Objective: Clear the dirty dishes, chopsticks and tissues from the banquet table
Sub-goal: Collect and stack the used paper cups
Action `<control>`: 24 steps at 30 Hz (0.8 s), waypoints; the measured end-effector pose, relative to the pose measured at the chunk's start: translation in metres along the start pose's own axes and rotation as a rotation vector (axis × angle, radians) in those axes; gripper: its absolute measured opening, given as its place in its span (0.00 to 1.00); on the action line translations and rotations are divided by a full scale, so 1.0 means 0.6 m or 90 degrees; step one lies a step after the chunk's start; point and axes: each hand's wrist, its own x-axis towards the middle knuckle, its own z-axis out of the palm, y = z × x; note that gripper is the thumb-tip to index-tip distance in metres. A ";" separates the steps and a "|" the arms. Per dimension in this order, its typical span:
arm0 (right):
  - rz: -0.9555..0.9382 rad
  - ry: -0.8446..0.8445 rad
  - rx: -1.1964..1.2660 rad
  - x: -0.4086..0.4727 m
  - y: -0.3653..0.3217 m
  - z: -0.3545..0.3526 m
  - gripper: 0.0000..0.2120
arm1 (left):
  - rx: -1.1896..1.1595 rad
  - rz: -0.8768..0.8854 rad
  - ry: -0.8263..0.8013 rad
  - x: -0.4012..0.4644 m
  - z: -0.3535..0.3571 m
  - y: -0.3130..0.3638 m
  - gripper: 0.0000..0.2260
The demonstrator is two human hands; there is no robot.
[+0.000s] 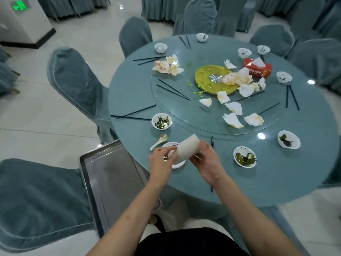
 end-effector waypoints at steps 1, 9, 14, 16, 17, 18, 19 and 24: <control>-0.009 0.005 -0.001 0.004 0.001 0.000 0.25 | 0.012 0.010 -0.005 0.009 0.003 -0.002 0.10; -0.062 0.086 -0.044 0.056 -0.020 -0.002 0.28 | -0.062 -0.056 -0.080 0.090 0.056 0.005 0.15; -0.066 0.085 -0.094 0.100 -0.030 -0.036 0.23 | -0.139 -0.145 -0.157 0.128 0.094 0.008 0.17; -0.061 0.073 -0.125 0.117 -0.034 -0.051 0.24 | -0.167 -0.180 -0.169 0.144 0.111 0.012 0.17; -0.062 0.069 -0.142 0.125 -0.036 -0.057 0.24 | -0.180 -0.199 -0.172 0.151 0.120 0.014 0.16; -0.062 0.067 -0.156 0.133 -0.037 -0.064 0.25 | -0.188 -0.220 -0.172 0.157 0.128 0.015 0.15; -0.058 0.067 -0.167 0.141 -0.039 -0.070 0.25 | -0.198 -0.242 -0.171 0.164 0.136 0.015 0.13; -0.042 0.027 -0.262 0.179 -0.044 -0.100 0.26 | -0.222 -0.308 -0.200 0.201 0.168 -0.010 0.18</control>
